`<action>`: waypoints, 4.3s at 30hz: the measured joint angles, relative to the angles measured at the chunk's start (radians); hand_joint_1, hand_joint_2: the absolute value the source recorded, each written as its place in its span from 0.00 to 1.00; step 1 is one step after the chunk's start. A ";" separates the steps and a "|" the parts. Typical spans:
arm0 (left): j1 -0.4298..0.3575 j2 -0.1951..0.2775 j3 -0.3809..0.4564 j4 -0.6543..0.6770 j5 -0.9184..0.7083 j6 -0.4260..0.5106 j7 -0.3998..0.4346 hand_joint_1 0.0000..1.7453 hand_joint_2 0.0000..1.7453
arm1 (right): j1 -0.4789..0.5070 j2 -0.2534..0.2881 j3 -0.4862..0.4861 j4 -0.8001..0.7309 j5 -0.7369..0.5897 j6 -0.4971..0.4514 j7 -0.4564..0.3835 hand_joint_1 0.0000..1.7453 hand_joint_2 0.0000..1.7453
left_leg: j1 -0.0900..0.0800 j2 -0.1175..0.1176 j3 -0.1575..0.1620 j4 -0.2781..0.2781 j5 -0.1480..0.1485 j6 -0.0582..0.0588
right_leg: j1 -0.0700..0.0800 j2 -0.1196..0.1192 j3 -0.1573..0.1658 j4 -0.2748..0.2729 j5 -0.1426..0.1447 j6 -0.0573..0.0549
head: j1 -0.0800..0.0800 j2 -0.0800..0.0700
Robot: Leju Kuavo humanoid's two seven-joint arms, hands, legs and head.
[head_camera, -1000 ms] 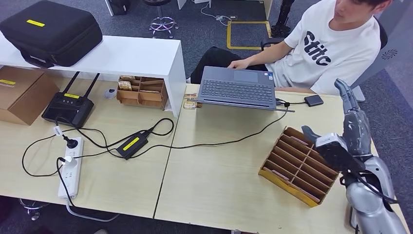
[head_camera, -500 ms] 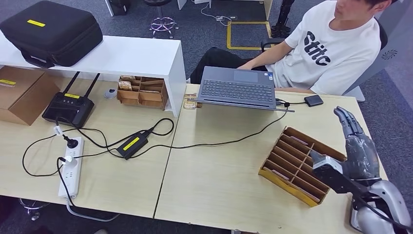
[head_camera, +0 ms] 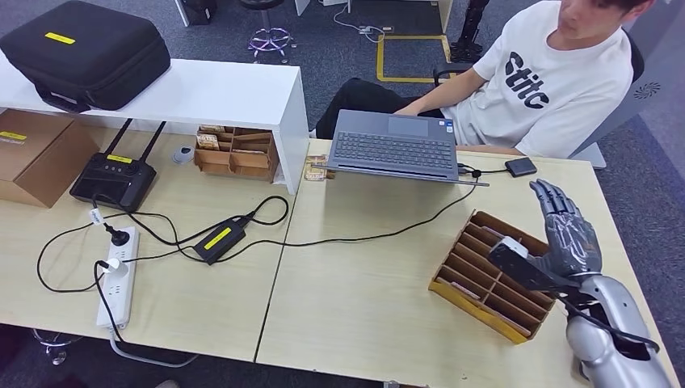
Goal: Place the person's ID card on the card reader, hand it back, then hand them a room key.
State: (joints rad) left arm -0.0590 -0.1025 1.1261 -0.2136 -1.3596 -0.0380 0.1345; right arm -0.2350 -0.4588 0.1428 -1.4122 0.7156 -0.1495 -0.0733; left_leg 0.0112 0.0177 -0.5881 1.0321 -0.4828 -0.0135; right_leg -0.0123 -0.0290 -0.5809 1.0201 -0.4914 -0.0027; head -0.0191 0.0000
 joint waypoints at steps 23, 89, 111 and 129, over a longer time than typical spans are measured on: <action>0.002 0.000 0.000 0.000 0.005 0.000 0.003 0.00 1.00 | 0.005 -0.072 -0.016 0.105 -0.052 0.016 0.039 0.00 1.00 | 0.000 0.000 0.001 0.001 0.000 0.000 | 0.000 0.000 0.001 -0.001 0.000 0.000 | 0.000 0.000; -0.009 0.000 -0.010 0.000 -0.073 -0.013 0.000 0.00 1.00 | -0.443 0.084 0.070 0.094 -0.003 -0.050 -0.020 1.00 1.00 | 0.000 0.003 0.001 0.000 0.003 -0.001 | 0.000 0.003 0.000 0.003 0.003 -0.001 | 0.000 0.000; -0.014 0.001 -0.053 0.000 -0.100 -0.024 0.005 0.00 1.00 | -0.782 0.334 0.371 0.612 0.063 -0.017 0.043 0.00 1.00 | 0.000 0.001 0.000 0.000 0.004 -0.001 | 0.000 0.001 0.000 0.002 0.003 -0.001 | 0.000 0.000; -0.006 0.014 -0.052 0.000 -0.068 -0.027 0.005 0.00 1.00 | -0.723 0.227 0.099 0.660 -0.486 0.128 -0.129 0.00 1.00 | 0.000 0.000 0.000 0.001 0.003 -0.001 | 0.000 0.001 -0.001 0.001 0.003 0.000 | 0.000 0.000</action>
State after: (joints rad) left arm -0.0649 -0.0888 1.0739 -0.2136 -1.4280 -0.0654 0.1390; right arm -0.9583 -0.2315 0.2420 -0.7524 0.2298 -0.0219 -0.2020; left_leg 0.0110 0.0178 -0.5881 1.0332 -0.4793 -0.0145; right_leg -0.0125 -0.0284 -0.5816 1.0208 -0.4882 -0.0028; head -0.0190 0.0000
